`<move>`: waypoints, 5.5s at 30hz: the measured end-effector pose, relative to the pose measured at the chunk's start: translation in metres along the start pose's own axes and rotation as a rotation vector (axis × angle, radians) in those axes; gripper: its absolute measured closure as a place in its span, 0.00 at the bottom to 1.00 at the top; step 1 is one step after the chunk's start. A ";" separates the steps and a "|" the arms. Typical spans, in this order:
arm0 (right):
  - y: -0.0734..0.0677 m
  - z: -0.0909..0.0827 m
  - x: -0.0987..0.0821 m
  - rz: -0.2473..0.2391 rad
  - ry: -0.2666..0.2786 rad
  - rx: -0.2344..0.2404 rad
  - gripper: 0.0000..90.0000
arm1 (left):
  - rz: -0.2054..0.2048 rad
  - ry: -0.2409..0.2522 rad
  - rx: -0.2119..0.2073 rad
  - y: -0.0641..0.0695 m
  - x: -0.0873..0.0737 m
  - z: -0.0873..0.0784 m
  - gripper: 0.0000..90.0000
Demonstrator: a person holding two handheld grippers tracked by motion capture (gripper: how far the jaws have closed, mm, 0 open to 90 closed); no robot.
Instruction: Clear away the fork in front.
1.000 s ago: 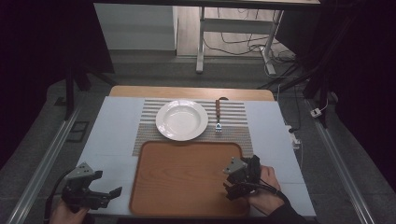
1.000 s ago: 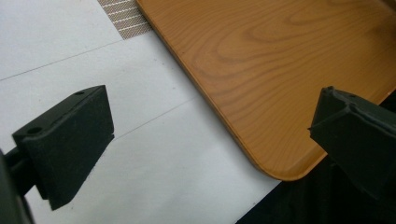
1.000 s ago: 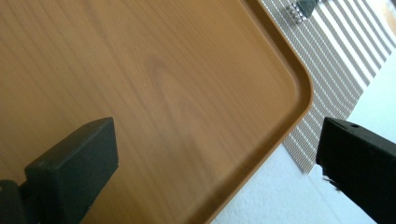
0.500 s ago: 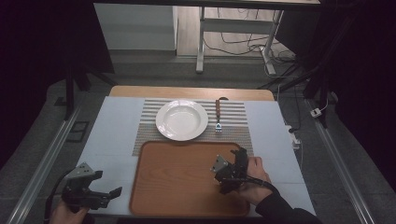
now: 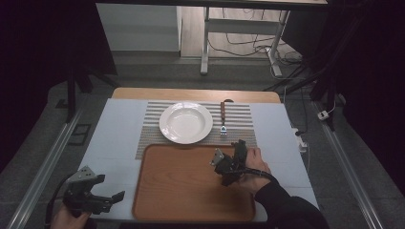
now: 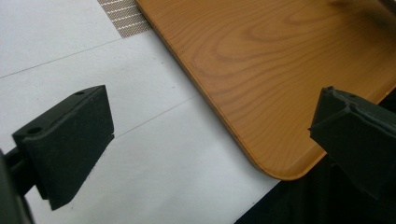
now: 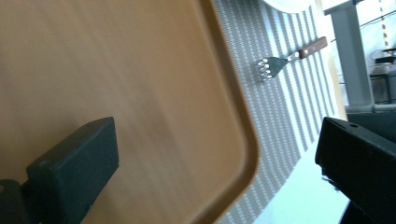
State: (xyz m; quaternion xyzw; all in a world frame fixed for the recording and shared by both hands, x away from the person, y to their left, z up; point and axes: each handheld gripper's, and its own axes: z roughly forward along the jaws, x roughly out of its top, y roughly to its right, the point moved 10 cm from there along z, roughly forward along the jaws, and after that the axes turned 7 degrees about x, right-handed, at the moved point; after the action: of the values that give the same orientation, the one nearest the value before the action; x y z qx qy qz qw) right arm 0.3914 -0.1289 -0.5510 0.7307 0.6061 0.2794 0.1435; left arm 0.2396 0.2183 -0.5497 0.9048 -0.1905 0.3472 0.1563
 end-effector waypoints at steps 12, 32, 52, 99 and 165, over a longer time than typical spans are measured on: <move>0.041 0.022 0.003 0.026 -0.047 0.002 0.00 | -0.011 0.001 -0.012 -0.001 0.000 0.000 0.00; 0.083 0.071 0.023 -0.078 -0.114 -0.083 0.06 | -0.016 0.002 -0.020 -0.001 0.000 -0.001 0.00; 0.069 0.106 0.017 -0.191 -0.188 -0.059 0.70 | -0.015 -0.001 -0.023 -0.001 -0.001 -0.001 0.00; 0.047 -0.009 0.025 -0.026 0.155 -0.021 1.00 | 0.005 0.002 -0.040 0.003 0.000 -0.001 0.00; -0.060 -0.130 0.023 0.253 0.738 0.814 1.00 | 0.610 -0.063 -0.323 0.113 0.112 0.095 0.00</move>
State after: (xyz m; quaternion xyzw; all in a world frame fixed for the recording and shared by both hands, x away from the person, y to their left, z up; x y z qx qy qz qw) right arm 0.2694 -0.1101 -0.4743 0.6479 0.5828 0.2750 -0.4062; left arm 0.3192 0.0532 -0.5231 0.7801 -0.5094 0.3153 0.1806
